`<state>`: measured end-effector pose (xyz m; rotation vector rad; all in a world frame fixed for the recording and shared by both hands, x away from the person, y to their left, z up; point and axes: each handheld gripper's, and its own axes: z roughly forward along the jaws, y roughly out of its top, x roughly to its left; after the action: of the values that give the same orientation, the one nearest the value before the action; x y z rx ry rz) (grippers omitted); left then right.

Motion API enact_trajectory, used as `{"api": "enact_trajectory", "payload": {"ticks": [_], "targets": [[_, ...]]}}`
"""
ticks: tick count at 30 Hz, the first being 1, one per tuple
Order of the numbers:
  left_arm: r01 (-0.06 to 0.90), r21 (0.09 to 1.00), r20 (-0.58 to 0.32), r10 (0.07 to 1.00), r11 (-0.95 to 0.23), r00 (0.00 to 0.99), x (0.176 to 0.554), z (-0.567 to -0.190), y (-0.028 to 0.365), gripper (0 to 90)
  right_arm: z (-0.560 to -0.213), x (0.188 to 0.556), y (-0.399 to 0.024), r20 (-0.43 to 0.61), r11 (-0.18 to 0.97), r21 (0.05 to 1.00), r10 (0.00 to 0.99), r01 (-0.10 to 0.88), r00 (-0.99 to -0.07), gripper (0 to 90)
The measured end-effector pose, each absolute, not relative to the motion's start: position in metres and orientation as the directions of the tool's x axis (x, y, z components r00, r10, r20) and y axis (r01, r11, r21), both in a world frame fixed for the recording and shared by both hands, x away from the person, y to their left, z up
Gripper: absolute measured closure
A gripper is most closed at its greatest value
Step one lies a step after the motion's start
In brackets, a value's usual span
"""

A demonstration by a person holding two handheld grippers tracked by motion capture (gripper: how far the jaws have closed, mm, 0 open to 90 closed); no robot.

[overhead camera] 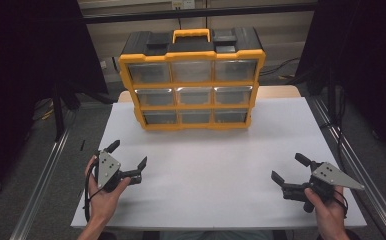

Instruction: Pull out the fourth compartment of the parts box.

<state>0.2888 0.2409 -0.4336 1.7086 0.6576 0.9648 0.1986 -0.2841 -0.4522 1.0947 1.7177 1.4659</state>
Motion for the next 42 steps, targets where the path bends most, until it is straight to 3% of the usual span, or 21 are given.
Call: {"api": "enact_trajectory", "payload": {"ticks": [7,12,19,33,42], "targets": [[-0.070,0.927,0.348,0.778,-0.368,0.523,0.303,-0.422,0.232,2.6,-0.452,0.199,-0.281,0.060,0.035,0.980,0.883,0.194,-0.465,0.5],[-0.123,0.869,0.470,0.722,-0.479,0.508,0.316,-0.420,0.226,2.7,-0.452,0.199,-0.283,0.062,0.033,0.980,0.884,0.194,-0.464,0.5],[-0.145,0.822,0.545,0.687,-0.551,0.481,0.333,-0.419,0.220,2.5,-0.453,0.200,-0.283,0.064,0.034,0.979,0.884,0.199,-0.464,0.5],[-0.242,0.725,0.685,0.637,-0.645,0.353,0.355,-0.397,0.204,3.6,-0.452,0.199,-0.284,0.060,0.037,0.980,0.883,0.196,-0.465,0.5],[-0.275,0.625,0.778,0.559,-0.730,0.285,0.363,-0.394,0.200,3.8,-0.453,0.199,-0.284,0.060,0.038,0.979,0.884,0.199,-0.464,0.5]]}}
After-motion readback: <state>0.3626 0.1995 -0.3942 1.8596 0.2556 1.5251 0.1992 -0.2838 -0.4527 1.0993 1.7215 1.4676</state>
